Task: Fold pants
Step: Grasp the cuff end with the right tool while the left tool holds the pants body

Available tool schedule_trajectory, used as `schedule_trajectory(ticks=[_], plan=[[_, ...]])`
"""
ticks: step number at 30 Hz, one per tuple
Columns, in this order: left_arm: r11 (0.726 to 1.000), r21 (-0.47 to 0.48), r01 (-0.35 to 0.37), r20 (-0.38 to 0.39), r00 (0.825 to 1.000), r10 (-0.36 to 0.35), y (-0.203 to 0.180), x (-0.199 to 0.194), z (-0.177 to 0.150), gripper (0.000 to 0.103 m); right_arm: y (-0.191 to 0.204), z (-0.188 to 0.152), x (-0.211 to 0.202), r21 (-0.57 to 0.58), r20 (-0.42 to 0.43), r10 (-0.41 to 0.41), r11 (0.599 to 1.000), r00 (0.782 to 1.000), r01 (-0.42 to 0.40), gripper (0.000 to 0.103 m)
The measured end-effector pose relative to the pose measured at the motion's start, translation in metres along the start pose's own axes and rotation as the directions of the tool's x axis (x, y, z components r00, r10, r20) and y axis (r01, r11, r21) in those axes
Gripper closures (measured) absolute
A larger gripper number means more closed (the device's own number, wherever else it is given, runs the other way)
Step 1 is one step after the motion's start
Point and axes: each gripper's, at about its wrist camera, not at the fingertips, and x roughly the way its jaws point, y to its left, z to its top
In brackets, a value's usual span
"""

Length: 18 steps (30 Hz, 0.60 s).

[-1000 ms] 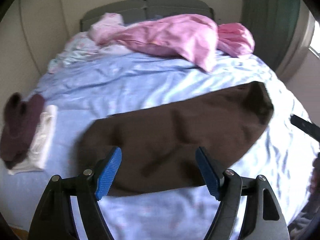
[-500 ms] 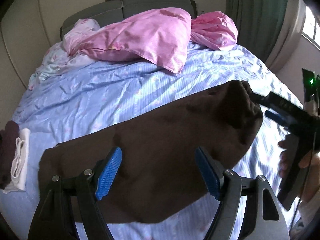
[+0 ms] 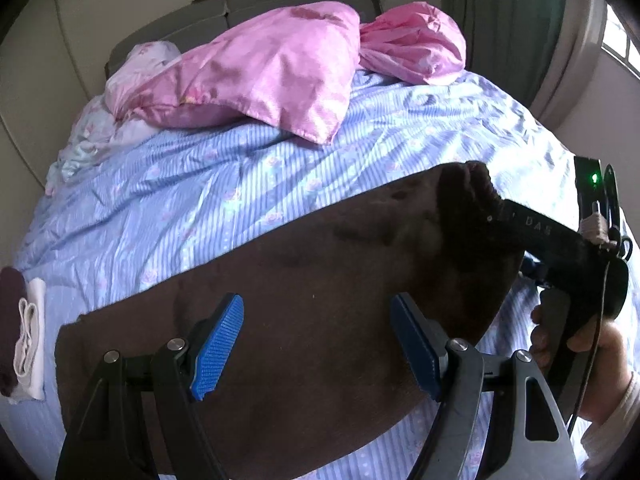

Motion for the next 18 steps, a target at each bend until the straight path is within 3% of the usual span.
schedule_trajectory(ticks=[2, 8, 14, 18], plan=[[1.0, -0.025, -0.001, -0.019, 1.0, 0.001, 0.003, 0.003, -0.003, 0.027, 0.001, 0.001, 0.002, -0.008, -0.012, -0.004, 1.0, 1.0, 0.004, 0.017], [0.992, -0.119, 0.03, -0.056, 0.998, -0.037, 0.015, 0.02, -0.007, 0.027, 0.0, 0.008, 0.01, -0.009, -0.071, -0.007, 1.0, 0.997, 0.007, 0.046], [0.976, -0.205, 0.071, -0.09, 0.992, -0.091, 0.021, 0.035, -0.008, 0.027, 0.001, 0.013, 0.01, -0.02, -0.112, -0.012, 1.0, 0.994, 0.01, 0.058], [0.976, -0.205, 0.068, -0.109, 0.99, -0.092, 0.02, 0.042, -0.01, 0.027, 0.019, 0.014, -0.006, -0.107, -0.085, -0.056, 0.993, 0.995, 0.047, 0.063]])
